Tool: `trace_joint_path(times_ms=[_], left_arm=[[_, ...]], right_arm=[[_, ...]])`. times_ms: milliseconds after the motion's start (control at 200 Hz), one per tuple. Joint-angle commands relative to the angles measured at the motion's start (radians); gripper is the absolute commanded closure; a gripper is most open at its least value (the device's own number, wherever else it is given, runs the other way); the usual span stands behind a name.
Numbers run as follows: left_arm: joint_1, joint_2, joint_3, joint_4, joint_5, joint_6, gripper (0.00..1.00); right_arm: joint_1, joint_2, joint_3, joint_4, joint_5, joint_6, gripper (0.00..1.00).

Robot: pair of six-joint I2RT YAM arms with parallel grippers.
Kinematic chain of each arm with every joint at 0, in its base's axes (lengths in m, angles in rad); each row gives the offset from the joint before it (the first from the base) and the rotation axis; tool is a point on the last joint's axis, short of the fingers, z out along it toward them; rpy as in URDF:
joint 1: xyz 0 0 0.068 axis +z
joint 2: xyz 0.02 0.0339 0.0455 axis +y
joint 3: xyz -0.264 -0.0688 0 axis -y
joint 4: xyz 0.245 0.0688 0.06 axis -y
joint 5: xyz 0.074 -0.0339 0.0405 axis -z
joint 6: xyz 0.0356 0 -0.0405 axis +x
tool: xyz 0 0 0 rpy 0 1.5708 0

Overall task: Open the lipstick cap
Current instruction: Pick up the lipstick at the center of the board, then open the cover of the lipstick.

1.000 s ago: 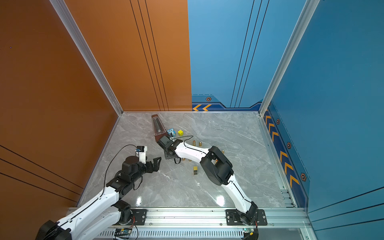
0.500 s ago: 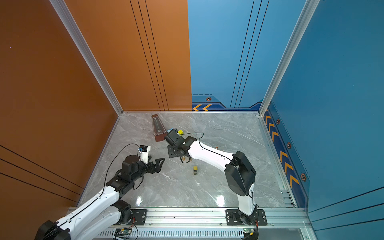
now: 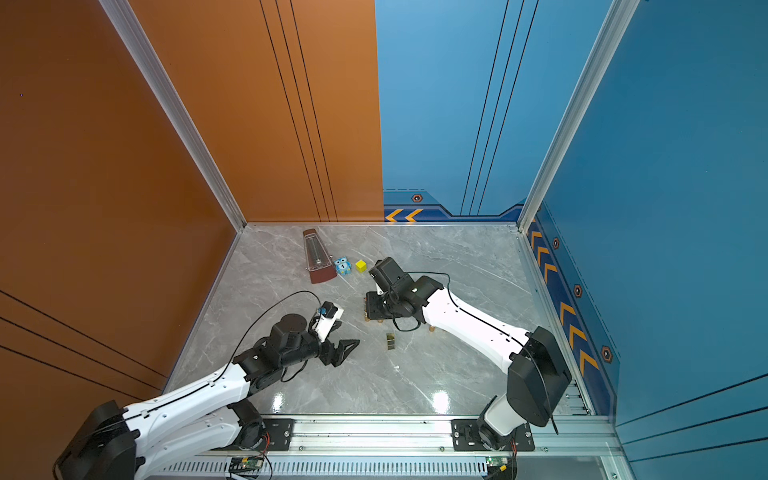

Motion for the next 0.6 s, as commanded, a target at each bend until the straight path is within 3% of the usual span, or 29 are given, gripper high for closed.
trace_joint_path(times_ms=[0,400,596], left_arm=[[-0.039,0.035,0.029,0.106,0.029,0.026,0.19],[-0.112,0.103,0.071,0.189,0.041,0.023,0.52],[-0.123,0.123,0.083,0.19,0.04,0.028,0.61]], right_arm=[[-0.004,-0.053,-0.049,-0.005,-0.074,0.042,0.83],[-0.012,-0.143,-0.175,0.113,-0.169,0.148,0.83],[-0.014,-0.163,-0.208,0.162,-0.197,0.18,0.83]])
